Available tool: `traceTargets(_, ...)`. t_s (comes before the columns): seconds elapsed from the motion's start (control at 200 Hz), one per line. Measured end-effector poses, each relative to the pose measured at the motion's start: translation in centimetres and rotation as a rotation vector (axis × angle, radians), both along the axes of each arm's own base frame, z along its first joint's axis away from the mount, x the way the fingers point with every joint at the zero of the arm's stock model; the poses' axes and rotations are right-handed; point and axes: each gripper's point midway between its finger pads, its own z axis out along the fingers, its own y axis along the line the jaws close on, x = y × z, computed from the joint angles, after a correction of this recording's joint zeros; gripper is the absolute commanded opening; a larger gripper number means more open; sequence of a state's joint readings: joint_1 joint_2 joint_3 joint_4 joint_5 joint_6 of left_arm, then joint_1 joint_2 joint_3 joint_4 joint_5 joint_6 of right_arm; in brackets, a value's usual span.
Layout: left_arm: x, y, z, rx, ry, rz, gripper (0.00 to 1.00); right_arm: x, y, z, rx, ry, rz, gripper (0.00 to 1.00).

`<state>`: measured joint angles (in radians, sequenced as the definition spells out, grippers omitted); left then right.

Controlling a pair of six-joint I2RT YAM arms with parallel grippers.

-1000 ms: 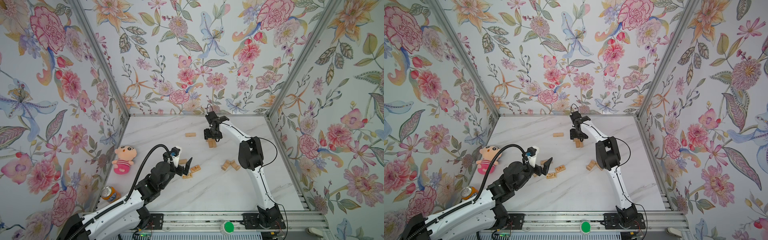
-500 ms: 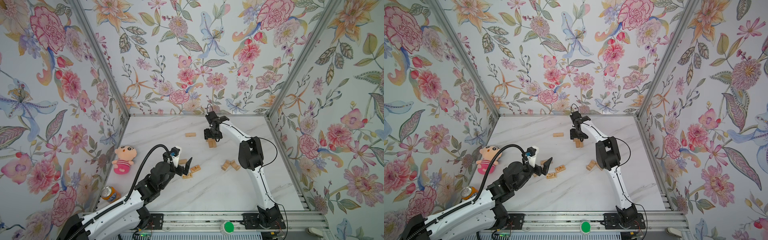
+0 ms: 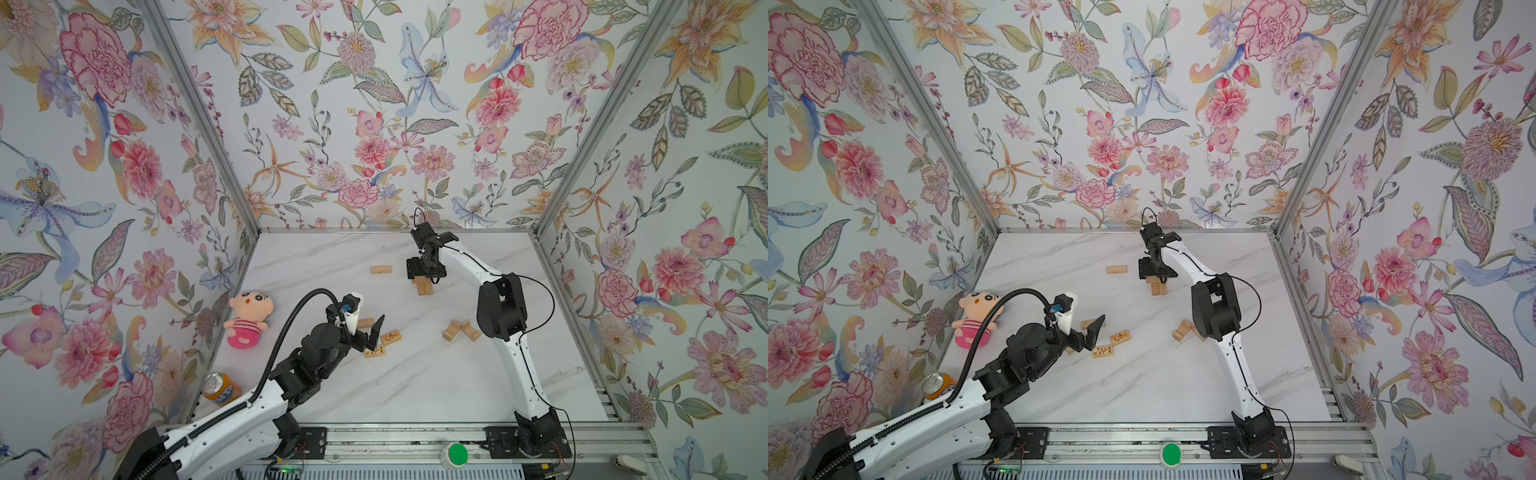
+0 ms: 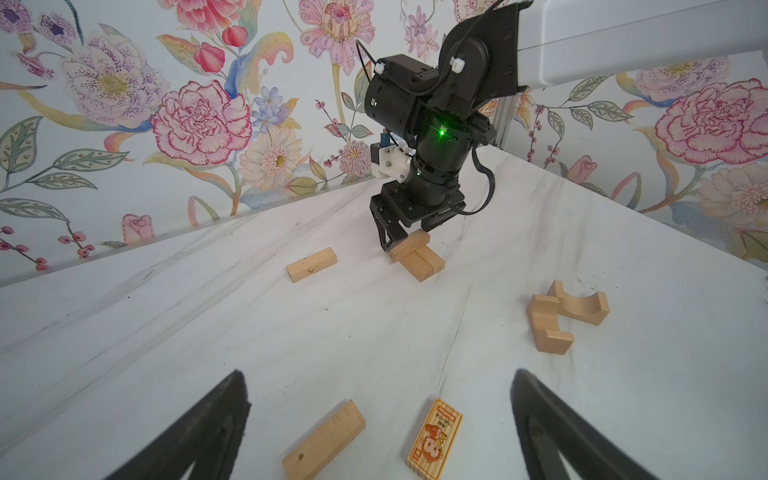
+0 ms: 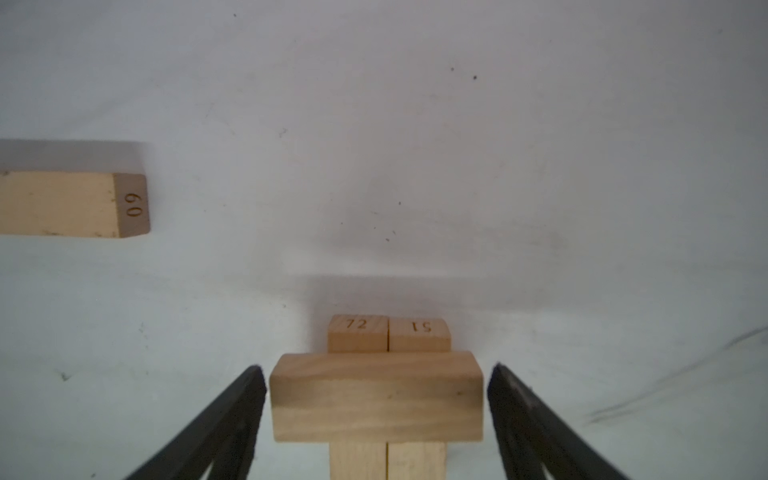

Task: Build the wood block tower
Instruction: 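Open the right gripper and move it toward a loose wooden block farther away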

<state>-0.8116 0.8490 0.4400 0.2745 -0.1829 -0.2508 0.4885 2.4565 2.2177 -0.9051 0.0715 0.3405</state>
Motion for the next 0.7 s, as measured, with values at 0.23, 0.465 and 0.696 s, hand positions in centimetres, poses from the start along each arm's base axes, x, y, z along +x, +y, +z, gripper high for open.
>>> traceTargets(0.23,0.0,-0.1,-0.3,0.007,0.008,-0.004,0.99,0.1,0.2,0.3,-0.011,-0.015,0.024,0.99)
traceTargets(0.465,0.0,-0.1,-0.3,0.005,0.007,-0.002,0.99,-0.1,1.1,2.7,-0.014,-0.064,0.037,0.99)
traceTargets(0.696,-0.1,0.1,0.4,-0.018,-0.002,0.004,0.99,-0.7,4.7,7.0,0.038,-0.153,0.071,0.99)
